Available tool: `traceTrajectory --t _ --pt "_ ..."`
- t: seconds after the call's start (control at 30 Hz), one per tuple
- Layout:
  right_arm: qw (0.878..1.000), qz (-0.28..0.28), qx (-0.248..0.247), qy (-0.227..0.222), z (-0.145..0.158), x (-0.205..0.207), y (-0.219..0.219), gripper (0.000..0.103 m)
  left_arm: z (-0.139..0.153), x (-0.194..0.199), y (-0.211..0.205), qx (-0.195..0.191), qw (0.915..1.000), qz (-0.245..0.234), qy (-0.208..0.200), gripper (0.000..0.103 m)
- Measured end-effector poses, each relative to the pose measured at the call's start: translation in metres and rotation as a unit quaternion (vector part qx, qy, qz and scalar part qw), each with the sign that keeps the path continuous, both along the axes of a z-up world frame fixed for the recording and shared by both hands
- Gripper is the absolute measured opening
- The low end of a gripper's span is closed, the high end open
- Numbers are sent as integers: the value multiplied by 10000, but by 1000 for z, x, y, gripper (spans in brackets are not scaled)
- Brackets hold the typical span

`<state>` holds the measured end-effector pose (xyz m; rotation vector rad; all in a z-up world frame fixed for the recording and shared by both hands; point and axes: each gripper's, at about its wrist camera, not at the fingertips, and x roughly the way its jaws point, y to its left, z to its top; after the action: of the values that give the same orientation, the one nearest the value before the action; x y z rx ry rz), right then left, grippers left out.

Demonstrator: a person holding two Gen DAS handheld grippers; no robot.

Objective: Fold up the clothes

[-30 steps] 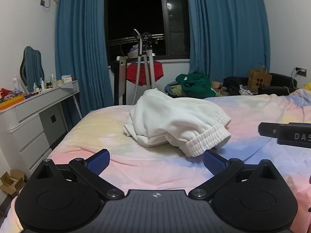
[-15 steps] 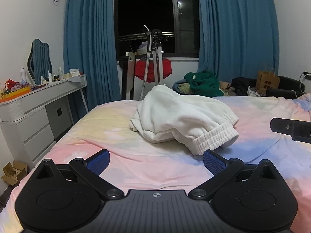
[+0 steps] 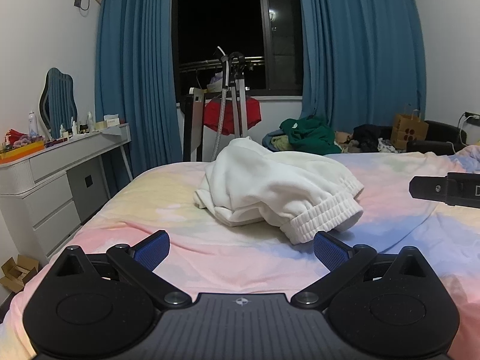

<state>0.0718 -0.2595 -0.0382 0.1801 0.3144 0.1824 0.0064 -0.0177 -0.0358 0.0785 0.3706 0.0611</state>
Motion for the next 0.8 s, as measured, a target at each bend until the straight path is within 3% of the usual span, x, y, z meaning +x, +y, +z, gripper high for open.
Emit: traceTrajectory --t 0.3,0.5,0.8 --pt "9995 -194 118 -216 1 -3 -2 84 -5 3 -3 48 9999 -114 4 102" --pt "9980 -443 418 -176 -1 0 -12 84 -16 14 -9 102 9994 -210 265 102" --pt "9972 -592 461 78 -5 5 -22 84 -34 49 -40 713 9936 -700 527 100"
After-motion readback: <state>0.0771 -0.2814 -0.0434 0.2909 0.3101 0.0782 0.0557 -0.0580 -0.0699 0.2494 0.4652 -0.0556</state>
